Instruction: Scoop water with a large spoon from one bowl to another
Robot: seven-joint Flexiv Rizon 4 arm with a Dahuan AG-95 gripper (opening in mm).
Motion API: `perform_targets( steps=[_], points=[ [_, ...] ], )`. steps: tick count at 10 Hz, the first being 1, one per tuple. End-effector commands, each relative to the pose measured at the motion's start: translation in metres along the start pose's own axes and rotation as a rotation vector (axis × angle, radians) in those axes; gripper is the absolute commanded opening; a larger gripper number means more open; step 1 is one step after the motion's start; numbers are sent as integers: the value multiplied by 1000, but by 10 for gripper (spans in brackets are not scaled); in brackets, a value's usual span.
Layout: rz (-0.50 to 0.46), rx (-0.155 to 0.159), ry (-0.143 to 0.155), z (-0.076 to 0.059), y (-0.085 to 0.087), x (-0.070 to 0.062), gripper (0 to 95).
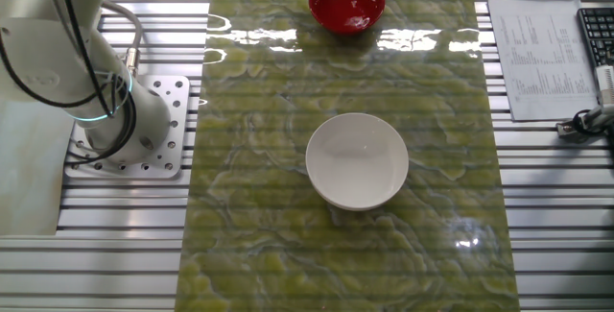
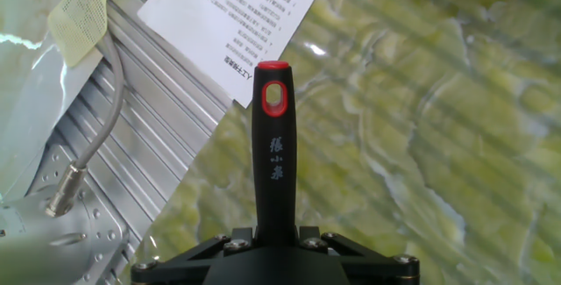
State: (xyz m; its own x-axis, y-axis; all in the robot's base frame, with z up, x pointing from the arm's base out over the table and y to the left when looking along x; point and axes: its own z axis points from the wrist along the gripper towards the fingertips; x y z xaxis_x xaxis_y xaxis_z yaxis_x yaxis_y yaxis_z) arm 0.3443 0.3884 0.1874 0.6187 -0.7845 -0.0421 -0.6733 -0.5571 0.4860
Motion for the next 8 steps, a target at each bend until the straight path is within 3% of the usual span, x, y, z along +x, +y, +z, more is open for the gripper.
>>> perform_targets(
  steps=[1,6,8],
  points=[
    [1,-2,-10,2,2,1,0],
    [17,-44,-59,8,5,3,0],
    [14,-39,-70,8,6,4,0]
  ],
)
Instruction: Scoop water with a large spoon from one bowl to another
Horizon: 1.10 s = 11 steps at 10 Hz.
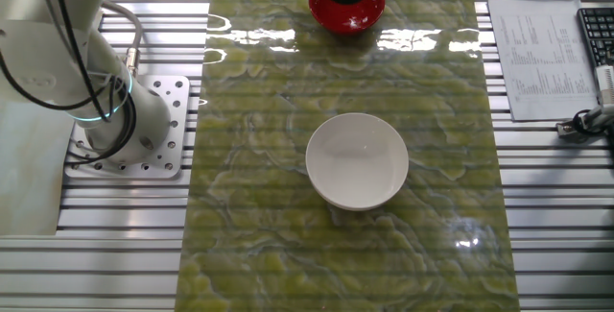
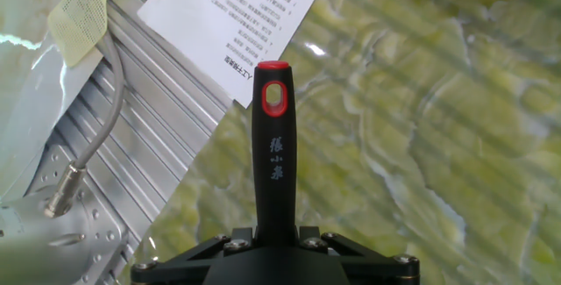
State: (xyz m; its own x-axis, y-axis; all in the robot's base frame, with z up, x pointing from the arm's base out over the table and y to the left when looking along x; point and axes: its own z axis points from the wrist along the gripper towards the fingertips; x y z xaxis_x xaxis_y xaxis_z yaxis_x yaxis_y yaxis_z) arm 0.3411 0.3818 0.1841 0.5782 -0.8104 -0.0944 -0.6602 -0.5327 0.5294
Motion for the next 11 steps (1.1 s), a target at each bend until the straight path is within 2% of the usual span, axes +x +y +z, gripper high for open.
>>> perform_targets(
  steps=[1,6,11],
  points=[
    [-6,16,-10,2,1,1,0],
    [-8,1,-36,2,2,1,0],
    [-2,17,-82,2,2,3,0]
  ],
)
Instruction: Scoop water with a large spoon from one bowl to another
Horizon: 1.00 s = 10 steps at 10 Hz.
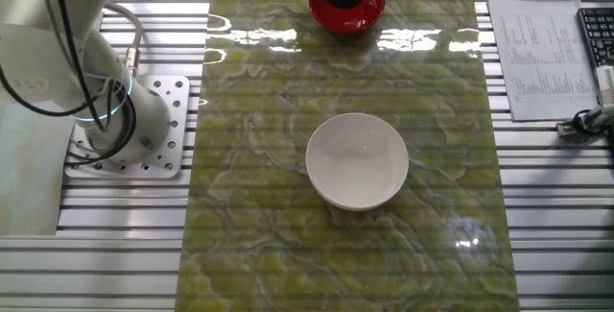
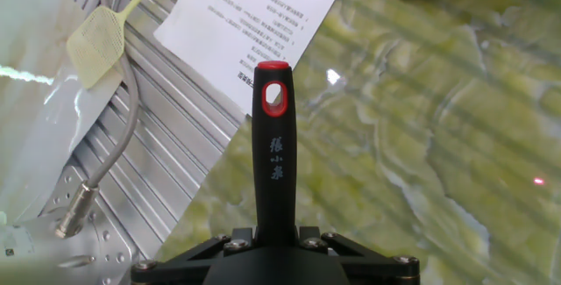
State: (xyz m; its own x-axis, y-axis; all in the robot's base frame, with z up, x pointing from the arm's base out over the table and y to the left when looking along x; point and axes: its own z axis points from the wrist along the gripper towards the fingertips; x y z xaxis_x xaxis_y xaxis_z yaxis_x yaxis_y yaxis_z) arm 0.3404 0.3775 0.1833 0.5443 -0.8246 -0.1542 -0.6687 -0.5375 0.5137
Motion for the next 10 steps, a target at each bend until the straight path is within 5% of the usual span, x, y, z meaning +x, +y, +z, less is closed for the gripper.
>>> perform_targets(
  steps=[1,8,10],
  points=[
    [2,-2,-26,-1,0,0,0],
    [26,-51,-59,-9,-4,-2,0],
    [36,-85,-67,-13,-6,-3,0]
  ],
)
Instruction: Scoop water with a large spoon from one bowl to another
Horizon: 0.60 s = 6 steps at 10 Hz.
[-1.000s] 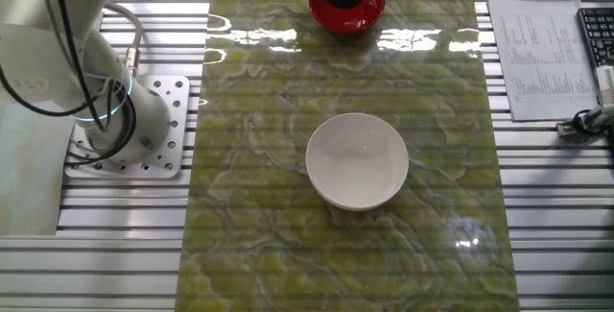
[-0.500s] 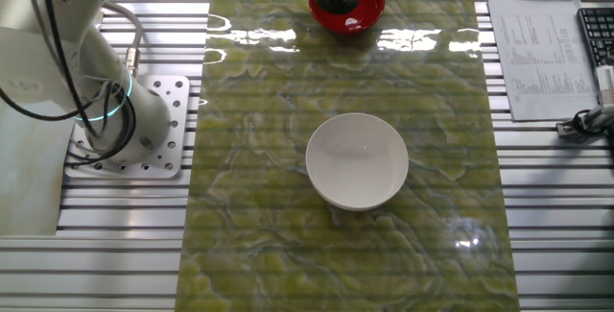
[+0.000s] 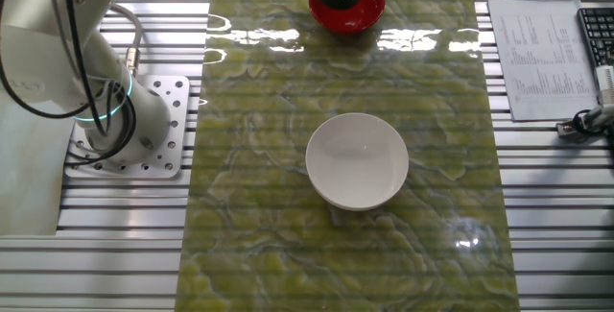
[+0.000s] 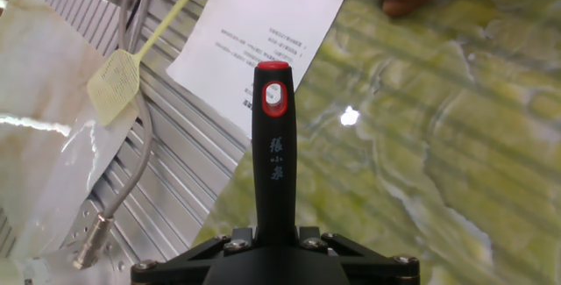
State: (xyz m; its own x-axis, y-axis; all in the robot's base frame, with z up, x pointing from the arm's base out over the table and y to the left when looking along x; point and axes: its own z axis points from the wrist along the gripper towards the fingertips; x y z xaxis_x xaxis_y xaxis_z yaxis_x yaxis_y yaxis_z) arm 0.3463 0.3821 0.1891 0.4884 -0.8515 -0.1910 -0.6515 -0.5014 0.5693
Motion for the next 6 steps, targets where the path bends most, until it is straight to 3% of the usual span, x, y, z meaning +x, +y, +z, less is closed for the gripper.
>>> perform_targets(
  steps=[1,3,6],
  points=[
    [15,-40,-12,-6,-3,-2,0],
    [24,-60,-18,-11,-5,-4,0],
    [27,-59,-19,-11,-6,-4,0]
  ],
)
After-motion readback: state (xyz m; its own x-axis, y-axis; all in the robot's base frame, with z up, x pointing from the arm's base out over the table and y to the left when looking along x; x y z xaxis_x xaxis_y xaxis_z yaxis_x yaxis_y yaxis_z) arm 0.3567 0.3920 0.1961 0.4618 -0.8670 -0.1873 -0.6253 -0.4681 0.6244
